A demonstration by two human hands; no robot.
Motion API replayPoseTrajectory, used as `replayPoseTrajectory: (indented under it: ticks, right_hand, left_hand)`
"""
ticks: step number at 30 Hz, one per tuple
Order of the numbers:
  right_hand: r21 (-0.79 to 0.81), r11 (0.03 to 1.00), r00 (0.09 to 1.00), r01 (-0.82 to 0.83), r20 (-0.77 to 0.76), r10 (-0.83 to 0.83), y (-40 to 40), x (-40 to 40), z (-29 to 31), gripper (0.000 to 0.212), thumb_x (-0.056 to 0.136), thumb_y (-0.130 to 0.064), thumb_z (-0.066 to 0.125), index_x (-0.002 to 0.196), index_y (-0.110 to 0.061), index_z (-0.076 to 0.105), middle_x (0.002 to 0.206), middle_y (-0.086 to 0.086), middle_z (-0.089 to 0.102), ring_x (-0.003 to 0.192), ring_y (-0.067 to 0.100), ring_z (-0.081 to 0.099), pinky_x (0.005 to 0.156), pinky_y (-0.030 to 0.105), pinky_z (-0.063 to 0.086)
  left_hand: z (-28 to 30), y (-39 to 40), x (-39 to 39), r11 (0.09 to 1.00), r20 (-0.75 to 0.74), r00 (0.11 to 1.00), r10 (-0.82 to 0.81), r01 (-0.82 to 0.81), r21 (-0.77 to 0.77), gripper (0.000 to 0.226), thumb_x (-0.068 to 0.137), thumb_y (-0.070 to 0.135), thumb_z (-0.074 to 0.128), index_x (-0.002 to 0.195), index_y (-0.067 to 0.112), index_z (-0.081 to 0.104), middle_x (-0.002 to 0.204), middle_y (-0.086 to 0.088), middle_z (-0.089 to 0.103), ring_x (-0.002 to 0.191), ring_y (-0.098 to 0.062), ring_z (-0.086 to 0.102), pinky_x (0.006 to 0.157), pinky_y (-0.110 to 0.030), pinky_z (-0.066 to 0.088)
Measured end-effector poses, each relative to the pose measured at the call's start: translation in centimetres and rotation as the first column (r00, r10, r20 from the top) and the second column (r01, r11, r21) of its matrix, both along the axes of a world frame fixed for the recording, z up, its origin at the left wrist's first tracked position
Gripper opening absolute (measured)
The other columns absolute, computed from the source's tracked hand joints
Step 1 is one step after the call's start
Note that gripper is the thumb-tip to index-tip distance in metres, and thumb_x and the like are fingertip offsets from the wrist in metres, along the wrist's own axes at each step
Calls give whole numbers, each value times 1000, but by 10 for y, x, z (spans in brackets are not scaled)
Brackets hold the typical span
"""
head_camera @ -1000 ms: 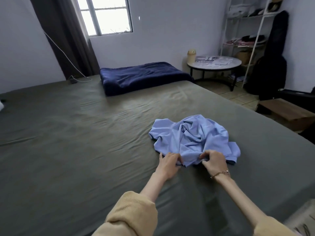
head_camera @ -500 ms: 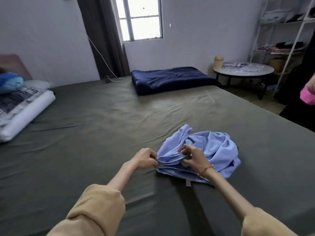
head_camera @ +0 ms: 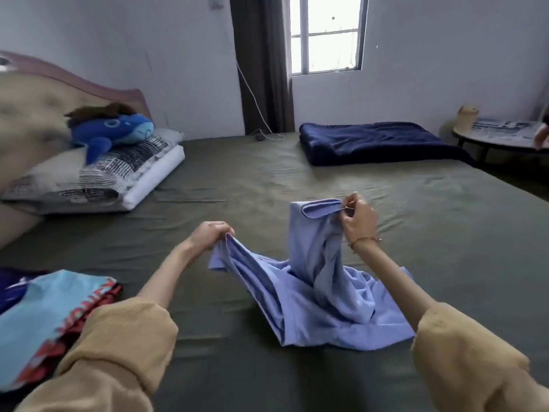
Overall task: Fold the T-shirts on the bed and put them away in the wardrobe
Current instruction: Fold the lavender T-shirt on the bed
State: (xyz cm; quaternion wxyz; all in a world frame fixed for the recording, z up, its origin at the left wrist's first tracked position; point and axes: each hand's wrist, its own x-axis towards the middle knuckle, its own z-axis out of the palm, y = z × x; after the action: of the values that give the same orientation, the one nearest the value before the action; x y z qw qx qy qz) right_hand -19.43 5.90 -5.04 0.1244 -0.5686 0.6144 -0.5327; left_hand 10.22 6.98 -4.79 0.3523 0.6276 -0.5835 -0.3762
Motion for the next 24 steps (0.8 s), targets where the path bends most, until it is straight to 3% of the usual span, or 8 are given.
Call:
replayPoseTrajectory:
  ticks: [3, 7, 10, 13, 15, 18, 20, 24]
  right_hand:
    - [418, 904, 953, -90, -228, 200, -4, -6, -35, 29, 86, -2, 55, 114, 7, 59, 123, 25, 56, 121, 32, 48, 93, 26, 30]
    - [668, 728, 810, -158, -333, 482, 22, 3, -71, 40, 86, -8, 57, 126, -6, 55, 125, 14, 53, 122, 27, 48, 90, 24, 34]
    - [649, 732, 681, -207, -442, 584, 36, 11, -82, 32, 83, -17, 62, 114, -14, 62, 95, -7, 51, 104, 19, 53, 75, 15, 37]
    - [398, 880, 643, -258, -610, 464, 42, 14, -88, 26, 72, -26, 64, 98, -24, 65, 97, -8, 54, 103, 19, 53, 86, 31, 38]
    - [408, 823, 572, -396, -592, 568, 47, 16, -89, 22, 73, -26, 66, 95, -22, 66, 88, -12, 54, 89, 15, 56, 81, 29, 41]
    - [707, 562, 312, -428, -468, 827, 56, 21, -93, 27, 75, -35, 72, 98, -23, 65, 84, -16, 56, 80, 7, 53, 77, 18, 35]
    - [727, 580, 202, -366, -546, 813, 56, 19, -99, 40, 71, -46, 73, 104, -26, 61, 96, -13, 60, 90, 8, 52, 85, 24, 30]
    - [702, 640, 62, -313, -657, 752, 59, 22, -108, 53, 68, -51, 72, 112, -25, 58, 112, -8, 55, 108, 11, 45, 95, 34, 24]
  left_hand:
    - [-48, 0, 42, 989, 326, 941, 93, -125, 77, 27, 84, -7, 49, 92, 4, 72, 84, -5, 71, 82, -12, 57, 66, -15, 43]
    - [-84, 22, 43, 955, 277, 957, -91, 5, 296, 26, 75, 1, 58, 95, 11, 69, 99, -7, 64, 95, -18, 54, 81, -23, 42]
    - [-98, 30, 24, 956, 389, 905, -174, 61, 287, 35, 78, 1, 58, 106, 19, 69, 105, 0, 63, 96, -14, 56, 78, -18, 40]
    - [-109, 34, 10, 977, 594, 787, -165, 46, 210, 29, 76, 16, 67, 102, 29, 67, 122, 0, 55, 117, -17, 46, 96, -29, 39]
    - [-109, 38, -1, 992, 739, 663, -117, 50, 113, 26, 76, 19, 66, 99, 31, 65, 115, 0, 51, 117, -17, 41, 98, -34, 35]
    - [-106, 43, -21, 961, 538, 796, -278, 231, 154, 19, 73, 9, 63, 77, 28, 62, 79, 8, 55, 82, -12, 56, 72, -25, 42]
    - [-102, 52, -40, 876, 307, 831, -465, 380, 297, 20, 74, 6, 68, 74, 24, 60, 66, 8, 55, 57, -4, 52, 57, -18, 42]
    - [-108, 55, -70, 789, 295, 746, -597, 481, 382, 29, 68, 26, 82, 84, 23, 59, 76, 11, 56, 69, -5, 52, 64, -18, 42]
